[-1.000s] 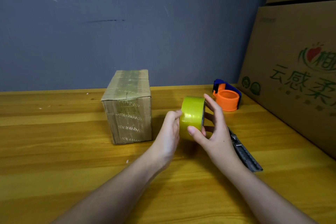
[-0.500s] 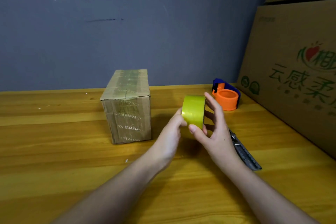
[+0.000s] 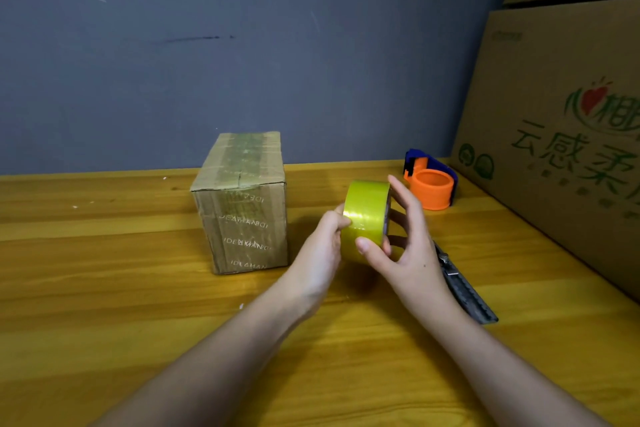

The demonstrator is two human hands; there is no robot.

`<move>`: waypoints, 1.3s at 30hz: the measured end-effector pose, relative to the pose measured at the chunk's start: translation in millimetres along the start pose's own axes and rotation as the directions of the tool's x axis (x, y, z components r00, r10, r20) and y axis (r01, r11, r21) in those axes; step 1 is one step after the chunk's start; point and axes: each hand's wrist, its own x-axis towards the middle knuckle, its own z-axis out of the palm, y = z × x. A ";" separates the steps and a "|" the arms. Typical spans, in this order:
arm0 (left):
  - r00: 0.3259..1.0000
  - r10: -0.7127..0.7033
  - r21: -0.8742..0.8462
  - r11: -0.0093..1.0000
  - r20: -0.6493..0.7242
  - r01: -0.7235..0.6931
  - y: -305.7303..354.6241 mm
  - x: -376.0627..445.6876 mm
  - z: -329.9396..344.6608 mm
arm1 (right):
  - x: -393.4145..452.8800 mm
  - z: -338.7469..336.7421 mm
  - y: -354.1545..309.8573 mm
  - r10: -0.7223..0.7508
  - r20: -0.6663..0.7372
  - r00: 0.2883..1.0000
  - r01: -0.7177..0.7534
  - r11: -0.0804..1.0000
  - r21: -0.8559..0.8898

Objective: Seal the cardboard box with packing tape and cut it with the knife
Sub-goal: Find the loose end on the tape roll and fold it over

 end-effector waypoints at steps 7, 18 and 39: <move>0.999 0.036 0.306 0.951 0.035 -0.045 11.7 10.8 5.3 | 1.7 0.7 -3.8 0.032 -0.007 0.999 -0.031 0.990 0.138; 0.915 0.404 0.797 0.545 0.022 -0.260 -16.4 -7.8 -8.8 | 1.2 -4.3 -14.2 -0.321 0.051 0.946 0.319 0.885 -0.338; 0.898 0.440 0.909 0.372 0.003 -0.186 -13.1 -14.0 -1.5 | -1.4 1.6 -16.0 -0.165 -0.052 0.985 0.161 0.984 -0.082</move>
